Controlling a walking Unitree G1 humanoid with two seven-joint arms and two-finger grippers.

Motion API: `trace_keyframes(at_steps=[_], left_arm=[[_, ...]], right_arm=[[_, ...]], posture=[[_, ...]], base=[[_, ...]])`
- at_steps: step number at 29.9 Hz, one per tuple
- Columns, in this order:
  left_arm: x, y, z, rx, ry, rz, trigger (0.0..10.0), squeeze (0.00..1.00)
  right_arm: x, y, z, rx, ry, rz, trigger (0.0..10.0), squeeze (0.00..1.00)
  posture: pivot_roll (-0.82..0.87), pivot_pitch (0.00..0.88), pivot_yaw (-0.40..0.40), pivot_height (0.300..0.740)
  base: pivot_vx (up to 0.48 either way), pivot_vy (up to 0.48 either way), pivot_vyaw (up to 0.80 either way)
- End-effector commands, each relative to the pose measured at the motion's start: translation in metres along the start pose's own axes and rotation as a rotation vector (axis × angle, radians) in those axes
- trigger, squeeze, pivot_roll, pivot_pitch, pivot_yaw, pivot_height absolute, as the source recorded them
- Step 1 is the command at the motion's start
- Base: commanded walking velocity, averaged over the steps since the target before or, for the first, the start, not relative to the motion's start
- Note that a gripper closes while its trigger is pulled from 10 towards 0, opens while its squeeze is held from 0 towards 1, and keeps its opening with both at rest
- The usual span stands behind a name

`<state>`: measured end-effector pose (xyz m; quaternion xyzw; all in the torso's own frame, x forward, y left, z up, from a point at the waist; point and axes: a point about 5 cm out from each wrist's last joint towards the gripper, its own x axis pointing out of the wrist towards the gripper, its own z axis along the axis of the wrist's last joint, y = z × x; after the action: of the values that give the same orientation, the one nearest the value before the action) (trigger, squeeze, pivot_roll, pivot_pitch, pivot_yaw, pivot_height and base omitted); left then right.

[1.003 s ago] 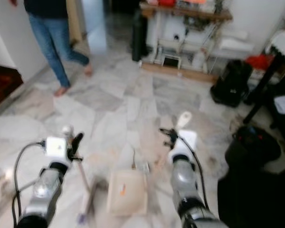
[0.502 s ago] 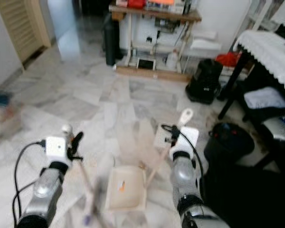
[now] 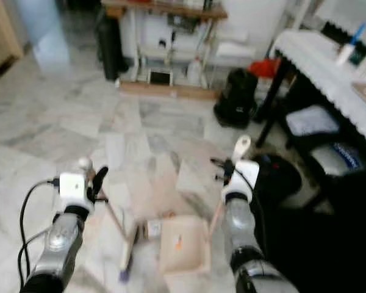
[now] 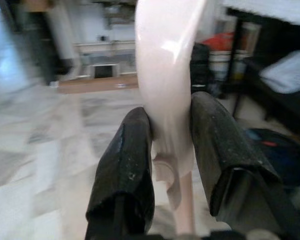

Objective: Sweep floor

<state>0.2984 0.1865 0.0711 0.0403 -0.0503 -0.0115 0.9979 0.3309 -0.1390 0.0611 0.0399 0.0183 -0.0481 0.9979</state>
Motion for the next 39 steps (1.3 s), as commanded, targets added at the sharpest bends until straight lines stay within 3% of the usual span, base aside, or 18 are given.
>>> trace_keyframes(at_steps=[1, 16, 39], left_arm=[[0.004, 0.001, 0.009, 0.019, -0.05, -0.002, 10.0, 0.0], [0.003, 0.001, 0.009, 0.029, -0.052, 0.0, 10.0, 0.0], [0.004, -0.001, 0.008, 0.021, -0.042, -0.007, 10.0, 0.0]], right_arm=[[0.004, -0.012, 0.01, -0.003, -0.05, -0.046, 10.0, 0.0], [0.001, -0.026, 0.003, -0.077, -0.017, -0.138, 10.0, 0.0], [0.001, -0.021, 0.003, -0.063, -0.016, -0.118, 10.0, 0.0]], posture=[[0.01, 0.0, -0.111, 0.74], [0.01, 0.0, -0.107, 0.74], [0.01, 0.005, -0.107, 0.74]], base=[[0.0, 0.0, 0.0], [0.0, 0.0, 0.0], [0.0, 0.0, 0.0]])
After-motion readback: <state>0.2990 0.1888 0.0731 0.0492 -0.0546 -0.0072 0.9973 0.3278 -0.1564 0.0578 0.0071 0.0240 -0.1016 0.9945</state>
